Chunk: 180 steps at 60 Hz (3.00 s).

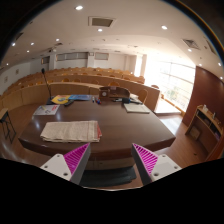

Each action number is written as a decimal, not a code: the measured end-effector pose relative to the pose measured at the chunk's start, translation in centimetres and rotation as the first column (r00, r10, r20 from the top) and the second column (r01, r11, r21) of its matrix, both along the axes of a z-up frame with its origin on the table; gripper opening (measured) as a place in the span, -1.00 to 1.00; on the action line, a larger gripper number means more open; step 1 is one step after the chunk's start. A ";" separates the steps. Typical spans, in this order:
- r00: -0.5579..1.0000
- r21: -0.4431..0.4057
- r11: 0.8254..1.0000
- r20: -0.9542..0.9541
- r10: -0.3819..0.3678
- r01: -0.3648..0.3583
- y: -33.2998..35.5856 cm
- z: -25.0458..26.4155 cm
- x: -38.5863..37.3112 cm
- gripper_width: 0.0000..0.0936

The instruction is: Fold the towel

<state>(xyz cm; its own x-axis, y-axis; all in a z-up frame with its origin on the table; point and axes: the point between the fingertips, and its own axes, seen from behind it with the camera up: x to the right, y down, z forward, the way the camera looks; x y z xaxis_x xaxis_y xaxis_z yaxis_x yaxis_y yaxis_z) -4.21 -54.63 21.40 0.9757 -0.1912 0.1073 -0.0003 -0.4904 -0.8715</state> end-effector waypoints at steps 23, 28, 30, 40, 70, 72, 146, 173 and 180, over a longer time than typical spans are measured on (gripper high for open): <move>0.994 -0.164 0.981 -0.031 0.101 -0.105 0.3 -8.8 -12.9 0.82; 0.987 -0.190 0.969 -0.064 0.150 -0.160 2.3 -11.1 -18.6 0.82; 0.983 -0.191 0.966 -0.082 0.164 -0.177 3.4 -11.8 -20.9 0.82; 0.962 -0.186 0.946 -0.125 0.245 -0.265 10.5 -15.0 -31.7 0.82; 0.963 -0.175 0.948 0.011 0.271 -0.265 29.9 -21.6 -37.3 0.10; 0.964 -0.179 0.949 0.006 0.266 -0.261 29.8 -21.6 -37.0 -0.11; 0.990 -0.135 0.985 -0.098 0.098 -0.111 30.1 -14.5 -8.1 0.82; 0.985 -0.052 0.984 -0.030 0.168 -0.169 14.7 -5.1 -15.8 0.81; 0.982 -0.059 0.981 -0.040 0.185 -0.187 9.4 -4.2 -17.3 0.80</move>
<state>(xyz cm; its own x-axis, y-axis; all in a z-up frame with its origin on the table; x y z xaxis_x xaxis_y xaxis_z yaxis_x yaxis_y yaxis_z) -21.56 -45.19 17.20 0.9969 -0.0005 0.0790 0.0663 -0.5383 -0.8401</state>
